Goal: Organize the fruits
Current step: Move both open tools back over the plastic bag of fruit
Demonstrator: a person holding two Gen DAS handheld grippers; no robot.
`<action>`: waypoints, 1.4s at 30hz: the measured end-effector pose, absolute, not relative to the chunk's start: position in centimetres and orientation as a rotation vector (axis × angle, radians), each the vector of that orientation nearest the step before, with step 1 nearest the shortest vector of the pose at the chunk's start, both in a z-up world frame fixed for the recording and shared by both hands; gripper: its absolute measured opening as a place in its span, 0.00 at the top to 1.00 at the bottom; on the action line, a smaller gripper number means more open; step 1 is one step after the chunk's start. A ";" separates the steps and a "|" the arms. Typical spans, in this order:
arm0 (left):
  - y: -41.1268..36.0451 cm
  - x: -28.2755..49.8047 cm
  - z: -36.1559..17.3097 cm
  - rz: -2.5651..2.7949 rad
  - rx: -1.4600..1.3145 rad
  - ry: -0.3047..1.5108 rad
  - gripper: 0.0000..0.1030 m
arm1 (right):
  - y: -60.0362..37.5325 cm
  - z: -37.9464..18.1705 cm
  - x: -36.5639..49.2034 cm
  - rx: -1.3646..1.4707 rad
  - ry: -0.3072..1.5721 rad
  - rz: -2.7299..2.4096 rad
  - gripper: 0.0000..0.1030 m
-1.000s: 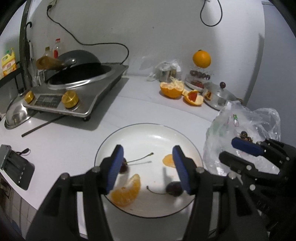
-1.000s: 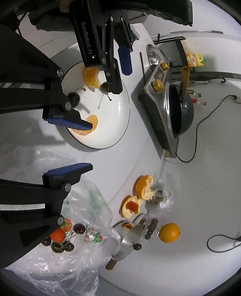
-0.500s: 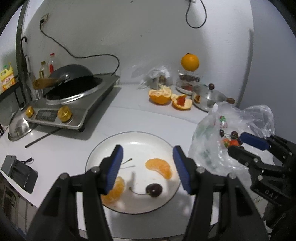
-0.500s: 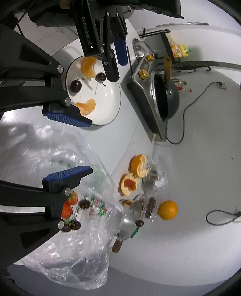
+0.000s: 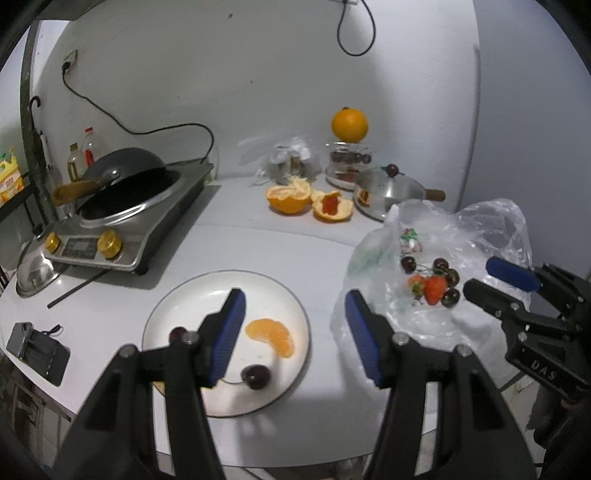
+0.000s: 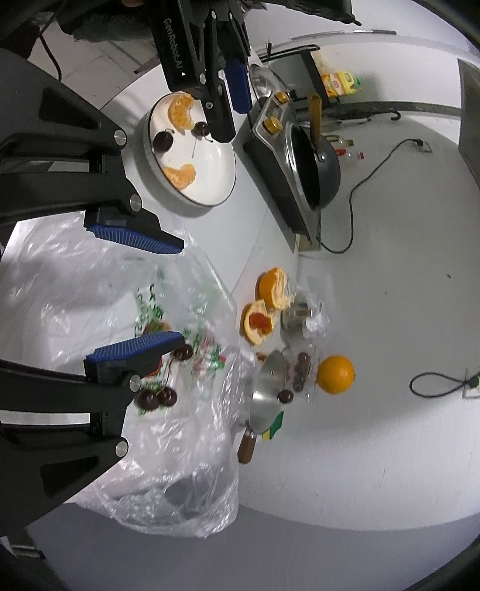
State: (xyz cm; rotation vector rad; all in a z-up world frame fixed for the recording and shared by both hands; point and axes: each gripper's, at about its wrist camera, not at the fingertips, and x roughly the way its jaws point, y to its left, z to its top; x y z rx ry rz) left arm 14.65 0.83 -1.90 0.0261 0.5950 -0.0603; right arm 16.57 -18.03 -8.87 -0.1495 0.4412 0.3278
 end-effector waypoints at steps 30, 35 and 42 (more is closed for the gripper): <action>-8.4 17.6 -3.8 -0.168 0.100 0.659 0.44 | -27.7 -11.5 18.2 -0.078 0.497 0.226 0.55; -9.5 18.5 -4.7 -0.191 0.108 0.681 0.44 | -27.8 -12.3 19.2 -0.077 0.522 0.231 0.55; -9.7 19.5 -6.0 -0.195 0.098 0.710 0.44 | -27.4 -13.4 20.5 -0.087 0.556 0.260 0.55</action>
